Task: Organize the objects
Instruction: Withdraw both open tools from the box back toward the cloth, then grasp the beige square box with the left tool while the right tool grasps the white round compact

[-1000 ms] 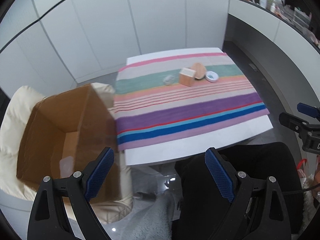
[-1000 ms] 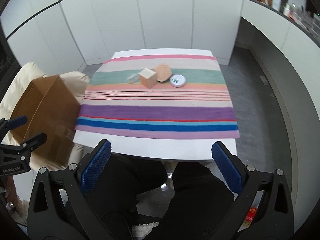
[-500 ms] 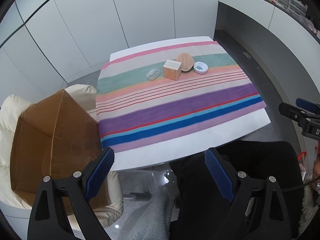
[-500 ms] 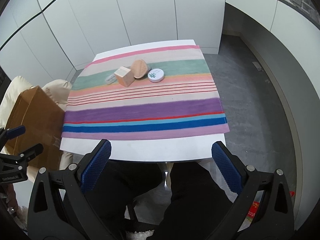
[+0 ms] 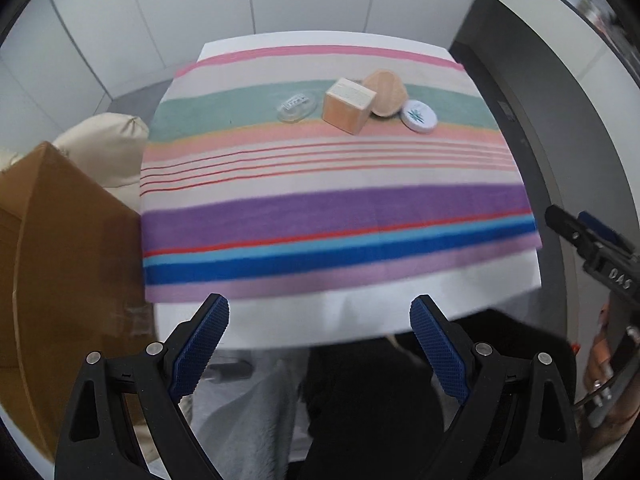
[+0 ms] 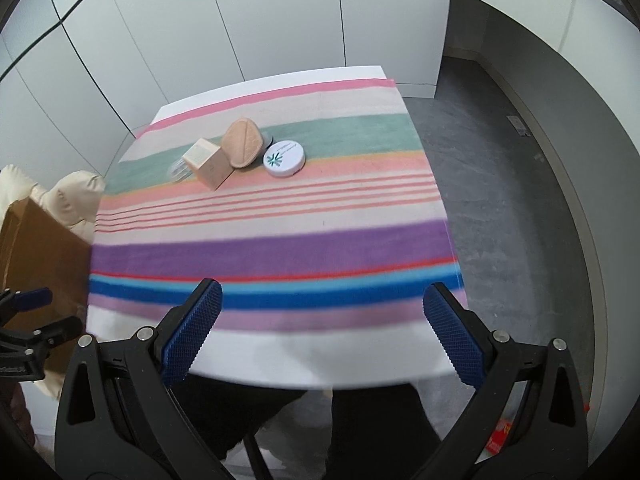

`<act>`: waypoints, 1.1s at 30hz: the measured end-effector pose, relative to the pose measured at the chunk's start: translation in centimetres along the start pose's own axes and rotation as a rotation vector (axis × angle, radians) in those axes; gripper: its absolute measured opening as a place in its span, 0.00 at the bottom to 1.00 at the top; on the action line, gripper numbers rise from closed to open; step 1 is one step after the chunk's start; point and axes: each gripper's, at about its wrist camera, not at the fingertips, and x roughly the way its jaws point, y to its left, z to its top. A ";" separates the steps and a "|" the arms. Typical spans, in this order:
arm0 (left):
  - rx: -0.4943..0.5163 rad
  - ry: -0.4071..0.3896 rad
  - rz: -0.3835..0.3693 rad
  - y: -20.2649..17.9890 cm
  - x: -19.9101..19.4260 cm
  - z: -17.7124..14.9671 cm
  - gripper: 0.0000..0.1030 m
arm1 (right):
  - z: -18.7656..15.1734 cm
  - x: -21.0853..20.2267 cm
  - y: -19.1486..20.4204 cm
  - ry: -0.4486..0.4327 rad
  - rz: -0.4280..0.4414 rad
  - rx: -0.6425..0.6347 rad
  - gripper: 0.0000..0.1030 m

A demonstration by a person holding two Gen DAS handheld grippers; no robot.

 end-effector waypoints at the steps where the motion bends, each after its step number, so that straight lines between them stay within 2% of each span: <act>1: 0.001 -0.003 0.006 0.0 0.5 0.7 0.91 | 0.5 0.8 0.1 0.002 0.000 -0.006 0.99; 6: 0.087 -0.082 0.063 -1.4 3.6 4.9 0.91 | 3.3 6.3 1.6 0.021 -0.012 -0.076 0.99; 13: 0.118 -0.143 0.054 -2.5 9.6 11.7 0.91 | 5.2 13.6 3.4 0.026 0.005 -0.167 0.99; 16: 0.119 -0.153 0.026 -2.7 12.1 13.8 0.91 | 6.2 15.5 3.0 0.022 0.016 -0.150 0.99; 19: 0.145 -0.156 0.028 -3.2 14.1 15.6 0.91 | 7.4 17.2 2.5 0.029 0.075 -0.119 0.99; 26: 0.105 -0.160 0.027 -2.7 17.0 18.6 0.90 | 9.6 20.0 3.2 -0.006 0.051 -0.164 0.98; 27: 0.085 -0.168 0.010 -2.4 17.3 18.9 0.87 | 9.7 20.4 3.3 -0.006 0.052 -0.170 0.93; 28: 0.078 -0.176 -0.003 -2.3 17.5 19.2 0.76 | 9.8 20.7 3.7 -0.015 0.047 -0.188 0.89; 29: 0.078 -0.189 -0.012 -2.4 17.5 19.1 0.72 | 9.9 20.6 3.9 -0.031 0.039 -0.205 0.73; 30: 0.087 -0.216 0.001 -2.6 17.3 19.1 0.51 | 9.8 20.4 4.4 -0.049 0.042 -0.230 0.59; 33: 0.107 -0.225 0.009 -3.0 17.2 18.8 0.51 | 9.7 20.3 4.5 -0.055 0.049 -0.239 0.59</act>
